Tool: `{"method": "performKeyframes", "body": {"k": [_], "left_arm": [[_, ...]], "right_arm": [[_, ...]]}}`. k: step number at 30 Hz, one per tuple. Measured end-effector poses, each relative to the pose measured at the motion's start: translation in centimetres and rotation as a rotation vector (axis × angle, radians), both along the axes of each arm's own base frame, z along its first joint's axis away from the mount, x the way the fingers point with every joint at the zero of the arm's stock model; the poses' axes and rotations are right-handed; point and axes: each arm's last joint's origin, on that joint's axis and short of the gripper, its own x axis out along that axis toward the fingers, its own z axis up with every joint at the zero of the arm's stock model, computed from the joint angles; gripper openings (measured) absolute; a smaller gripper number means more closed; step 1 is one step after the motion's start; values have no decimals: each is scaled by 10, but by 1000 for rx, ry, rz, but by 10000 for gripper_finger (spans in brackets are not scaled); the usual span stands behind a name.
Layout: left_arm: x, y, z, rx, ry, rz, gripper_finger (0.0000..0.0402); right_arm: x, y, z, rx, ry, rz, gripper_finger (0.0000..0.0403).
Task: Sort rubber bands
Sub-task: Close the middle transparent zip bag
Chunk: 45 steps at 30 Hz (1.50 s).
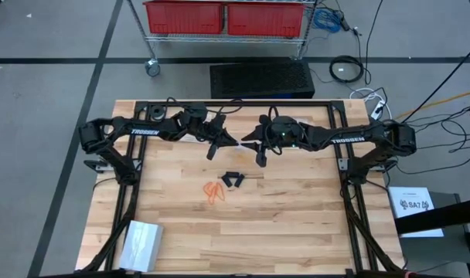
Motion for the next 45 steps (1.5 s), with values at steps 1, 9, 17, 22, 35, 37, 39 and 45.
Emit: {"method": "performKeyframes", "body": {"k": [1,9,17,22,35,37,39,45], "left_arm": [[0,0,0,0,0,0,0],[0,0,0,0,-1,0,0],[0,0,0,1,-2,-1,0],[0,0,0,-1,1,1,0],[0,0,0,1,-1,4,0],[0,0,0,-1,2,3,0],[0,0,-1,-3,4,0,0],[0,0,-1,-7,12,-1,0]], "right_arm": [[1,0,-1,2,2,3,73],[2,-2,-5,7,9,10,73],[4,-3,-9,-14,26,20,44],[6,-4,-12,-37,32,26,6],[-1,-2,-10,27,77,4,6],[-1,-2,-10,32,84,1,17],[1,-3,-7,31,84,-2,35],[6,-4,8,17,42,2,103]]}}
